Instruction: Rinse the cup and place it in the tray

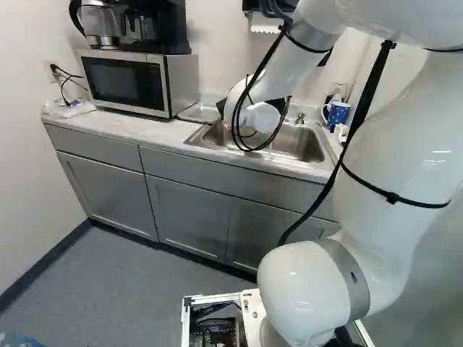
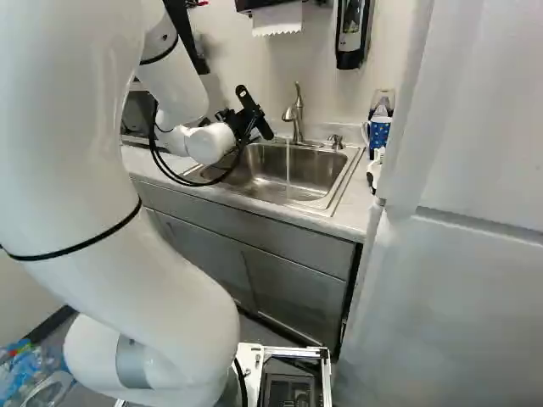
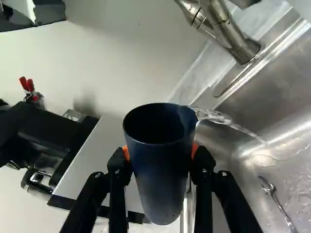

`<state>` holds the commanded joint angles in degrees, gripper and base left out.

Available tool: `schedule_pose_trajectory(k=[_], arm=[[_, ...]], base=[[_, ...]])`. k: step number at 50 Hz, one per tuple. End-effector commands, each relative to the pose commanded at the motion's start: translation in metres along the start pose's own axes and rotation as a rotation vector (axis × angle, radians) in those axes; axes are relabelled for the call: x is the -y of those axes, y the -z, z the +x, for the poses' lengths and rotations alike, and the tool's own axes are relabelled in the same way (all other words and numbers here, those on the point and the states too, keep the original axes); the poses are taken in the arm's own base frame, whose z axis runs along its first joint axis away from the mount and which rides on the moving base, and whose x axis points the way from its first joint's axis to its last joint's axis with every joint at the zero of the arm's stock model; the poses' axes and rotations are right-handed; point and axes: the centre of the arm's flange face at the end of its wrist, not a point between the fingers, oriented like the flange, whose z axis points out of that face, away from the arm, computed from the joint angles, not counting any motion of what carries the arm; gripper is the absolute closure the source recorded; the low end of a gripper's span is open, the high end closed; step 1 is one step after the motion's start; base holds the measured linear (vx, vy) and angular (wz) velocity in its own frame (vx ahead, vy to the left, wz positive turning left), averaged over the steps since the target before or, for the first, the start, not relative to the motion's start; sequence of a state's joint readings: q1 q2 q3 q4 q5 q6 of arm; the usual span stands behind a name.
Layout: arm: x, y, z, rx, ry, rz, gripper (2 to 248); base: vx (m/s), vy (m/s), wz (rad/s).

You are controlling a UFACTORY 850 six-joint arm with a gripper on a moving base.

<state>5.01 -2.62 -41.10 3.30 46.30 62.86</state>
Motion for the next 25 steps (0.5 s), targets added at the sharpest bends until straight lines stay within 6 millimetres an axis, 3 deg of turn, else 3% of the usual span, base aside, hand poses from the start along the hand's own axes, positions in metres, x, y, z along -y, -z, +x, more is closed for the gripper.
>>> schedule_pose_trajectory(k=[25], arm=[[0.0, 0.0, 0.0, 0.0, -0.263, 0.0, 125]], base=[[0.0, 0.0, 0.0]])
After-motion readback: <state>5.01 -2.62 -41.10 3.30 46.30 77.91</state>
